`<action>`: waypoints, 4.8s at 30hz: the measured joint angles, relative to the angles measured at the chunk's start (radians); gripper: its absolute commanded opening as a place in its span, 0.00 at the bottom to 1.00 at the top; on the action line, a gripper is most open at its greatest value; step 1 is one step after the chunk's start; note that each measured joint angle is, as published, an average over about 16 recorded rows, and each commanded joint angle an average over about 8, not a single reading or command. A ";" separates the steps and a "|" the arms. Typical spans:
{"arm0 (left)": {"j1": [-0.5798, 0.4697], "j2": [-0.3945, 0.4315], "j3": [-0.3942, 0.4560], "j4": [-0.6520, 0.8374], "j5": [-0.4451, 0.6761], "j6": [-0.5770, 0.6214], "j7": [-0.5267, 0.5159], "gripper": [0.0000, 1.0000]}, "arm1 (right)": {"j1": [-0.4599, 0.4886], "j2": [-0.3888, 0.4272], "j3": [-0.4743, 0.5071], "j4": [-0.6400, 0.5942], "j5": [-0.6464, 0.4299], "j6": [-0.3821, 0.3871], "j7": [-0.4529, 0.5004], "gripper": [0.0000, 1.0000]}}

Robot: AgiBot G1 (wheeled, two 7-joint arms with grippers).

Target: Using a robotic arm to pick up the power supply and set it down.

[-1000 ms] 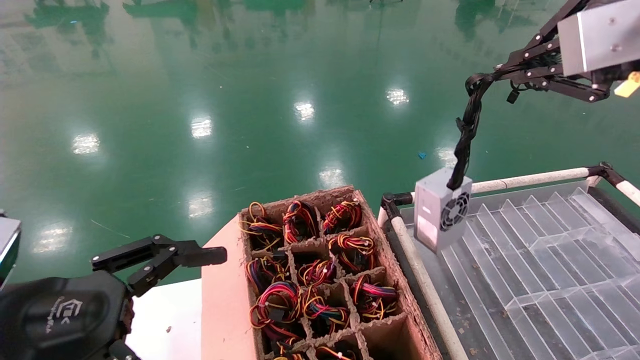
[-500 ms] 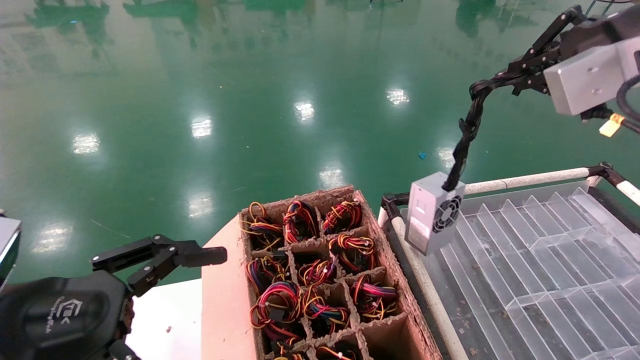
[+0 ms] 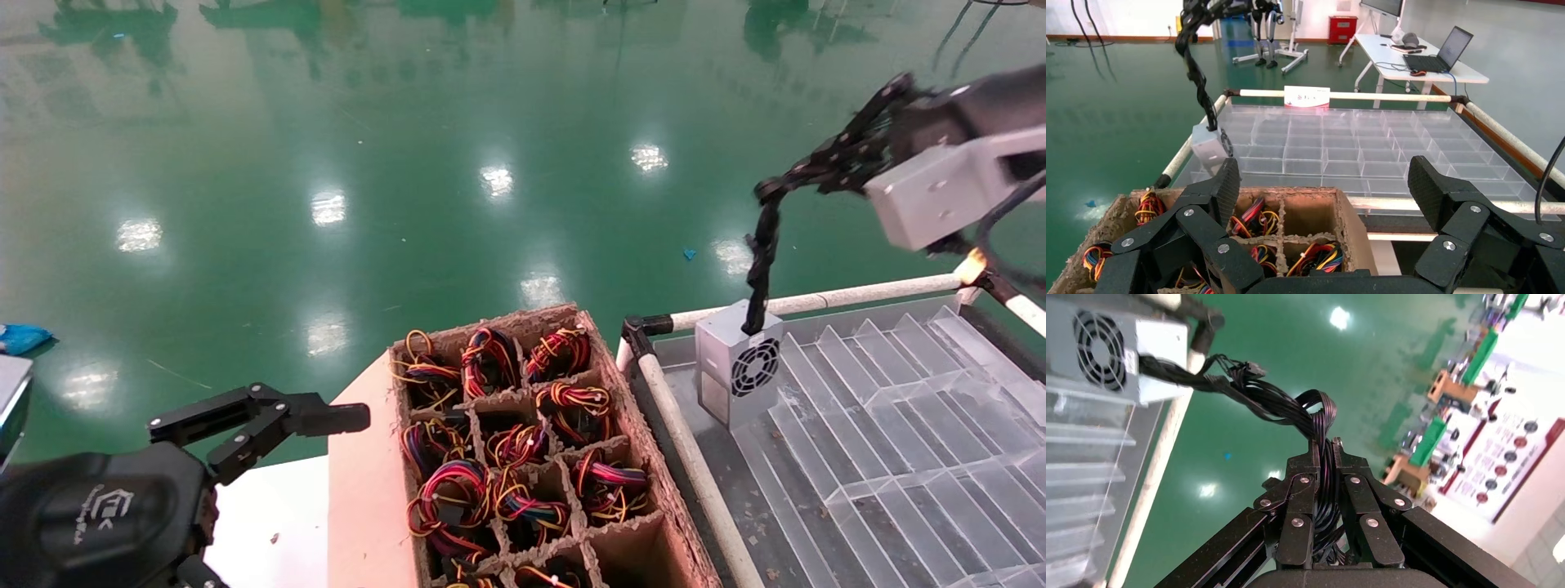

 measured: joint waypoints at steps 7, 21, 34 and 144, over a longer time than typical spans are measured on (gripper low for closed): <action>0.000 0.000 0.000 0.000 0.000 0.000 0.000 1.00 | -0.029 -0.011 0.011 -0.007 0.044 0.017 -0.087 0.00; 0.000 0.000 0.000 0.000 0.000 0.000 0.000 1.00 | -0.077 -0.039 0.033 -0.063 0.118 0.050 -0.245 0.00; 0.000 0.000 0.000 0.000 0.000 0.000 0.000 1.00 | -0.136 -0.083 0.050 -0.136 0.180 0.084 -0.364 0.00; 0.000 0.000 0.001 0.000 -0.001 0.000 0.000 1.00 | -0.588 -0.029 0.315 -0.230 0.583 0.014 0.016 1.00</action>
